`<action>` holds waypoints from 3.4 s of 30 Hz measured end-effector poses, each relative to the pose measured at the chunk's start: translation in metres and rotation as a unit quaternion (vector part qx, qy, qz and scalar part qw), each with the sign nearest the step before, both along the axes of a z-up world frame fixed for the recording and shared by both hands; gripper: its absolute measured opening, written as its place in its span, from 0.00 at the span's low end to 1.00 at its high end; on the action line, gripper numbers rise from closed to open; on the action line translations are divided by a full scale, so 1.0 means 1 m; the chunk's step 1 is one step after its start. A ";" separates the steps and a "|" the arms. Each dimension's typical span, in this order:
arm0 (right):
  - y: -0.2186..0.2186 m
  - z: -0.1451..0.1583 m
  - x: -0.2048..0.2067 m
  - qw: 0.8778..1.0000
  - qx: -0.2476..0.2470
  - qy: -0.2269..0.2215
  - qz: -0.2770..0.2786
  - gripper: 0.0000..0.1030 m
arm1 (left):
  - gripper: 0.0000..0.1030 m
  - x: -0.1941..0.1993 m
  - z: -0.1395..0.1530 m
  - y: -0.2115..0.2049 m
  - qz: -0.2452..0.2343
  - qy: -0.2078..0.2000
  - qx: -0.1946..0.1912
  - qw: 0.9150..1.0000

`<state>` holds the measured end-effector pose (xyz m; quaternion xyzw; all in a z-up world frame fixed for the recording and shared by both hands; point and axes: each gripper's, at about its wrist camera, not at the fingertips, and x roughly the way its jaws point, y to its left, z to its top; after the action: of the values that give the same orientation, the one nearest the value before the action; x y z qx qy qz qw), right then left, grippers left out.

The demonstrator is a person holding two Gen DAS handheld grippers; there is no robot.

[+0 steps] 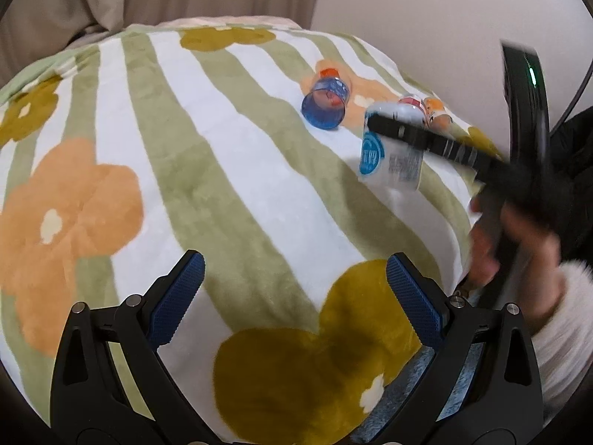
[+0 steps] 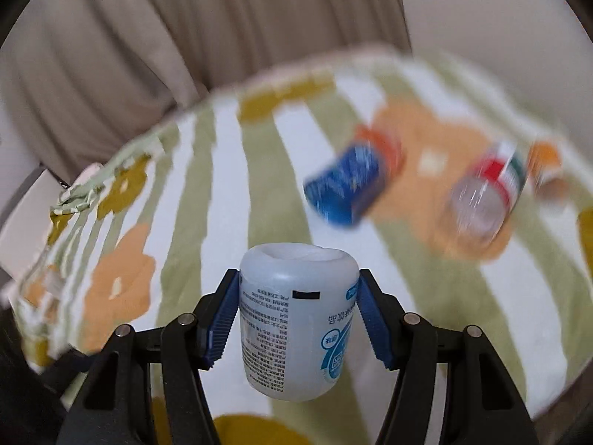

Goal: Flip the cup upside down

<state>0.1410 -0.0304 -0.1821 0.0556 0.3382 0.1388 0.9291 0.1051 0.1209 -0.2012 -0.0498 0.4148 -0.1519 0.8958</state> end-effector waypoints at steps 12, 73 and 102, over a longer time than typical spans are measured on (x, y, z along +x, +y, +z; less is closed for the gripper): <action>0.028 -0.036 -0.029 0.992 -0.108 -0.063 -0.017 0.57 | 0.95 -0.005 0.001 0.001 0.000 -0.012 0.000 1.000; -0.075 0.155 -0.191 0.965 -0.116 -0.186 -0.143 1.00 | 1.00 -0.082 0.174 -0.062 0.035 -0.300 0.024 0.953; -0.111 0.161 -0.214 0.951 -0.103 -0.211 -0.203 1.00 | 1.00 -0.095 0.175 -0.104 0.017 -0.315 0.023 0.949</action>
<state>-0.0727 -0.1416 -0.0214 -0.0032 0.1283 -0.0794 0.9885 0.0102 0.0170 -0.0263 0.0140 0.1142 -0.1350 0.9841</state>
